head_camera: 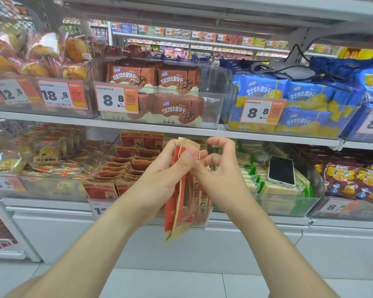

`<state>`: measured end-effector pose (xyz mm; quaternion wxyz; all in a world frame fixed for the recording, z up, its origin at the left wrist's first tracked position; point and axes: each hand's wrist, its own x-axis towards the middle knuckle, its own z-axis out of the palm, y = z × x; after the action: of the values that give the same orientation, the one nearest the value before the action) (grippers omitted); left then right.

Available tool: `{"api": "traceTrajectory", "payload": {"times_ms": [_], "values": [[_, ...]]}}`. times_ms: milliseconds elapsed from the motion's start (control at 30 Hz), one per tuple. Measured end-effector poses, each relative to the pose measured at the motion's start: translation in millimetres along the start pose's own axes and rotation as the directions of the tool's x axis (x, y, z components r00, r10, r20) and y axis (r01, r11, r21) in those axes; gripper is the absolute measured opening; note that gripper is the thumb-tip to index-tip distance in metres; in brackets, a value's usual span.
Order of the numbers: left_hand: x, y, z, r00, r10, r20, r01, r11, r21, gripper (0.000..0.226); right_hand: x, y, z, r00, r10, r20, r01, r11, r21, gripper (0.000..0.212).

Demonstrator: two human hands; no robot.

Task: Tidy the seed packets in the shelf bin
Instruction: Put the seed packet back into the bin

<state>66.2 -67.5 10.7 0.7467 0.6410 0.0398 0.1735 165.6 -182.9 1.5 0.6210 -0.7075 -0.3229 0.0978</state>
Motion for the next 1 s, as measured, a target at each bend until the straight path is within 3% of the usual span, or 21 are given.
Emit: {"api": "traceTrajectory", "payload": {"times_ms": [67,133,200,400,533,600,667,767,867,1000], "values": [[-4.3,0.8,-0.9,1.000,-0.002,0.003,0.002,1.000,-0.022,0.047,4.9,3.4,-2.5,0.997,-0.028,-0.077,0.024,0.999,-0.049,0.050],[-3.1,-0.4,-3.2,0.996,0.016,-0.089,-0.018,1.000,-0.013,0.040,9.8,4.8,-5.7,0.993,-0.031,-0.113,0.027,0.999,-0.036,0.019],[-1.6,-0.9,-4.7,0.982,0.048,-0.183,-0.051,0.999,-0.013,0.033,11.1,4.3,-8.6,0.992,0.001,-0.124,0.000,1.000,0.013,0.011],[-2.4,4.2,-8.6,0.936,0.074,-0.344,-0.100,0.993,-0.059,0.026,6.2,-1.8,-12.2,0.994,0.113,-0.012,-0.113,0.993,-0.019,0.019],[1.1,0.9,-12.8,0.895,0.039,-0.444,-0.112,0.984,-0.140,0.029,0.5,-9.5,-14.4,0.958,0.218,0.185,-0.218,0.976,-0.022,0.027],[2.5,0.5,-15.0,0.877,-0.018,-0.480,-0.078,0.981,-0.180,0.030,-4.1,-12.8,-15.0,0.917,0.271,0.292,-0.267,0.962,-0.053,0.035],[4.7,0.3,-16.0,0.869,-0.080,-0.488,-0.005,0.985,-0.171,0.032,-5.0,-11.6,-13.5,0.923,0.261,0.283,-0.254,0.965,-0.063,0.039],[7.1,0.3,-14.5,0.909,-0.126,-0.397,0.124,0.992,-0.030,0.043,0.4,-4.8,-9.9,0.986,0.161,0.046,-0.161,0.987,-0.008,0.048],[1.7,3.5,-9.1,0.977,-0.138,-0.162,0.165,0.972,0.165,0.028,7.3,2.3,-12.0,0.980,-0.019,-0.200,-0.027,0.974,-0.226,0.041],[-1.2,3.8,-11.1,0.978,-0.204,0.041,0.197,0.972,0.127,0.039,9.4,3.8,-16.4,0.955,-0.116,-0.274,0.026,0.949,-0.313,0.038]]}}
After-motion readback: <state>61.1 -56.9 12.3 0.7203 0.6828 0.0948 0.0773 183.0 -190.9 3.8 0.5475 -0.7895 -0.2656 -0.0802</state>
